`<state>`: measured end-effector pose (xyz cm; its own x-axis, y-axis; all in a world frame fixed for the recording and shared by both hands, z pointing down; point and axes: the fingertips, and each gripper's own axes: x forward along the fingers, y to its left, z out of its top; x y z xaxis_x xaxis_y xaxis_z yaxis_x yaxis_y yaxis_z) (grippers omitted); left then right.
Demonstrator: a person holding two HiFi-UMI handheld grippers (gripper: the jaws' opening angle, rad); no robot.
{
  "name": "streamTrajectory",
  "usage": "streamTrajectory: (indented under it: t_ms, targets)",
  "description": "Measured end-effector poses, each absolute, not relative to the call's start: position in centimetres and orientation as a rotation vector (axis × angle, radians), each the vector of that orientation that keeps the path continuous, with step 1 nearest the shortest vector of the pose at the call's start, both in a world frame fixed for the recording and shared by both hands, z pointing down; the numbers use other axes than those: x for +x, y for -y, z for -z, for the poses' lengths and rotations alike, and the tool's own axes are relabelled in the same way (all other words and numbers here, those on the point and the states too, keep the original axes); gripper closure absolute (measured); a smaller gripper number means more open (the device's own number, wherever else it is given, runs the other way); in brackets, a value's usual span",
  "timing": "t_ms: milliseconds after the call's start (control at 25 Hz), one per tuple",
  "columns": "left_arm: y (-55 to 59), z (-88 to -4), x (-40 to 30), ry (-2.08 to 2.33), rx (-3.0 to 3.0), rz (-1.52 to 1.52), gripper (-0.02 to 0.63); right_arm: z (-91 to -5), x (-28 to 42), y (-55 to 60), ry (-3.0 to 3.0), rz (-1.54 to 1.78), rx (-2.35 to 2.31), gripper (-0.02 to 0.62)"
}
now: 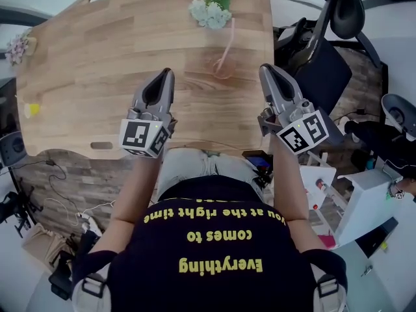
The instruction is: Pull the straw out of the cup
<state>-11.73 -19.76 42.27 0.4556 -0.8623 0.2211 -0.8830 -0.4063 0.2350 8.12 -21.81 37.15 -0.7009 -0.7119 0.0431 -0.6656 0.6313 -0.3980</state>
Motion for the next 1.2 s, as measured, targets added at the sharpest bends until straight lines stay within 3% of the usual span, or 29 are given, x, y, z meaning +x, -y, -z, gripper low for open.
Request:
streamTrajectory:
  t_ms: [320,1200]
  targets:
    - [20.8,-42.7,-13.1,1.513,2.381,-0.093,0.606,-39.6,6.8,23.5,-2.777,0.654,-1.152,0.586]
    - [22.4,-44.3,-16.4,1.563,2.323,-0.123,0.606,-46.9,3.1,28.6,-2.822,0.815,-1.209,0.477]
